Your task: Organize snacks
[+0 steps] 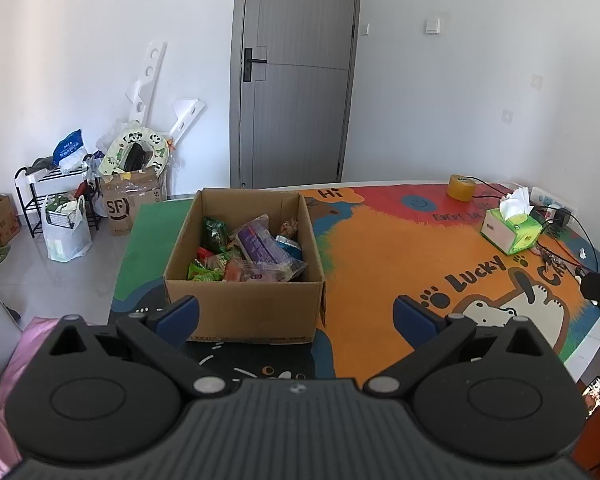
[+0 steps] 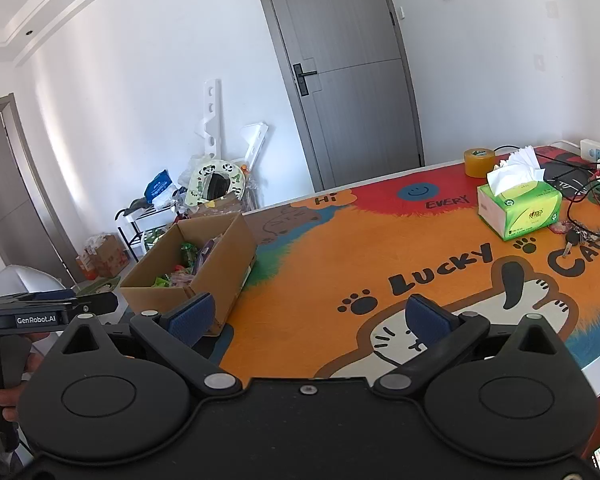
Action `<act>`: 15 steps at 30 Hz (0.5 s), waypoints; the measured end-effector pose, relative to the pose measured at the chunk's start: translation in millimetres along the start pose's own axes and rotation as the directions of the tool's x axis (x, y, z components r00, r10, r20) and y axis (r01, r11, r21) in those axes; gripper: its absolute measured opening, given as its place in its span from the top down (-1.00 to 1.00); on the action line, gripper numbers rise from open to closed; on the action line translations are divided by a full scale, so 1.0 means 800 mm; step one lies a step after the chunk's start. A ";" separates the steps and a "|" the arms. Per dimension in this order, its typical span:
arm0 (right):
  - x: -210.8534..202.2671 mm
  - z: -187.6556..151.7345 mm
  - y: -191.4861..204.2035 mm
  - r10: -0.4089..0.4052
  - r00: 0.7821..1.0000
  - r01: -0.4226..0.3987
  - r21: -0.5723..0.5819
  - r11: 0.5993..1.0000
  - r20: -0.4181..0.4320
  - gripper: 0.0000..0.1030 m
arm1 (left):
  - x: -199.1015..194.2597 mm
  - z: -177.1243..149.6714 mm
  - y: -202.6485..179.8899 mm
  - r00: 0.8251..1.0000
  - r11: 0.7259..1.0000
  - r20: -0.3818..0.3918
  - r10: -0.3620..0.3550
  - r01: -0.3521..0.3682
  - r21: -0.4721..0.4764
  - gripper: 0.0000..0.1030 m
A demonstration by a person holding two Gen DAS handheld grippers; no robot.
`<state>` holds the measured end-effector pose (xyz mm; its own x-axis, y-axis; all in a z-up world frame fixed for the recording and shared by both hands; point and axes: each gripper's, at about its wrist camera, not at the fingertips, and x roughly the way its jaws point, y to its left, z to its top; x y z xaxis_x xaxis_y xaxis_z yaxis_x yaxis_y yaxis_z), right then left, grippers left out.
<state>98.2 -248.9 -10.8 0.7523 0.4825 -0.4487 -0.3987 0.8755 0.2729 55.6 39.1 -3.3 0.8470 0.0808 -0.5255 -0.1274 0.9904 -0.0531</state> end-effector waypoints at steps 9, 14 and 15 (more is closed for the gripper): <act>-0.001 0.000 0.001 0.003 1.000 -0.003 -0.004 1.000 0.002 -1.00 | 0.001 -0.001 0.000 1.000 1.000 0.000 -0.002 0.002 0.000 -0.99; -0.001 0.000 0.001 0.006 1.000 -0.006 -0.006 1.000 0.003 -1.00 | 0.000 -0.002 0.000 1.000 1.000 0.002 -0.003 0.003 0.001 -0.99; 0.000 0.000 0.001 0.003 1.000 -0.003 -0.005 1.000 0.000 -1.00 | 0.000 -0.002 0.000 1.000 1.000 0.004 -0.005 0.005 0.000 -0.99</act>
<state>97.7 -248.2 -10.7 0.7511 0.4854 -0.4474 -0.4038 0.8740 0.2703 54.9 38.8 -4.7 0.8496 0.0768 -0.5218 -0.1237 0.9907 -0.0557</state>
